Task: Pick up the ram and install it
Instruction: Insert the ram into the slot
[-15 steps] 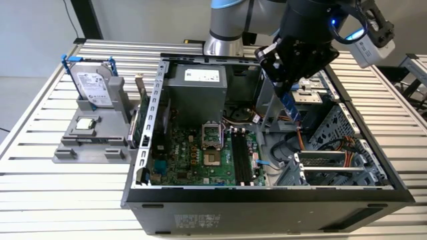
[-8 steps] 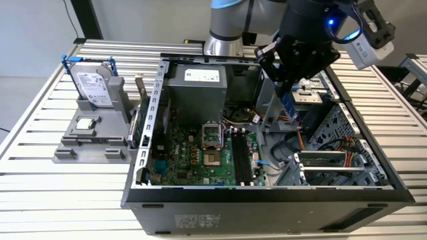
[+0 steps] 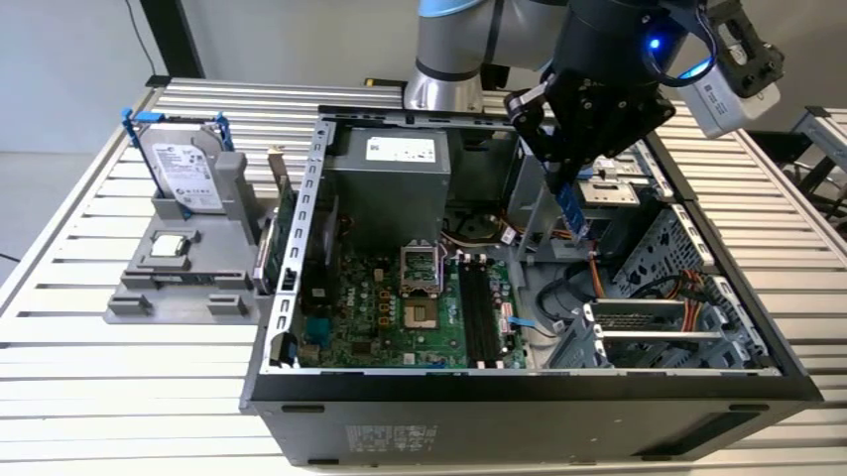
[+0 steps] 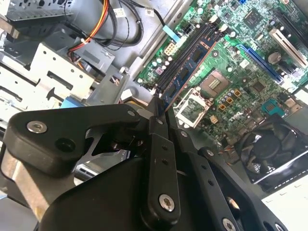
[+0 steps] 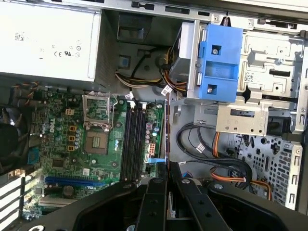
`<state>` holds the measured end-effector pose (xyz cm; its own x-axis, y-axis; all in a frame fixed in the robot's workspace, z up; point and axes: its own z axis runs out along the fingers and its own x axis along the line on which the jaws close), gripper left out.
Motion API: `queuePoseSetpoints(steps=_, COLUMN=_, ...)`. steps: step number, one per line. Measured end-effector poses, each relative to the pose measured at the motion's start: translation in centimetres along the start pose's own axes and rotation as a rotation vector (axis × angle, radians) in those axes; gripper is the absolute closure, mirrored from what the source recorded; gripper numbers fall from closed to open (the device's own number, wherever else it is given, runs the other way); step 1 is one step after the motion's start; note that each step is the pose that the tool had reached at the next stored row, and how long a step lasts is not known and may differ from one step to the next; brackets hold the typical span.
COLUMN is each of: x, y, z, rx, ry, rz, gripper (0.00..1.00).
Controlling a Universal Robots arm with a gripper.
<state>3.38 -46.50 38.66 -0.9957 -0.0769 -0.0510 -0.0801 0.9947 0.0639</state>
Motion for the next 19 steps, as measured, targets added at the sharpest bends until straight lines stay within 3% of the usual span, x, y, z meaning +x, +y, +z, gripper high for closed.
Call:
queuePoseSetpoints(steps=5, x=0.02, y=-0.01, z=0.21, rx=0.0004, ry=0.0029, rz=0.002, gripper=1.0)
queuePoseSetpoints(steps=10, x=0.15, y=-0.04, z=0.71, rx=0.0016, ry=0.015, rz=0.012, gripper=1.0)
queuePoseSetpoints(steps=15, x=0.29, y=-0.06, z=1.23, rx=0.0014, ry=0.0205, rz=0.018, gripper=1.0)
queuePoseSetpoints(steps=19, x=0.38, y=-0.07, z=1.47, rx=0.0013, ry=0.0211, rz=0.02, gripper=1.0)
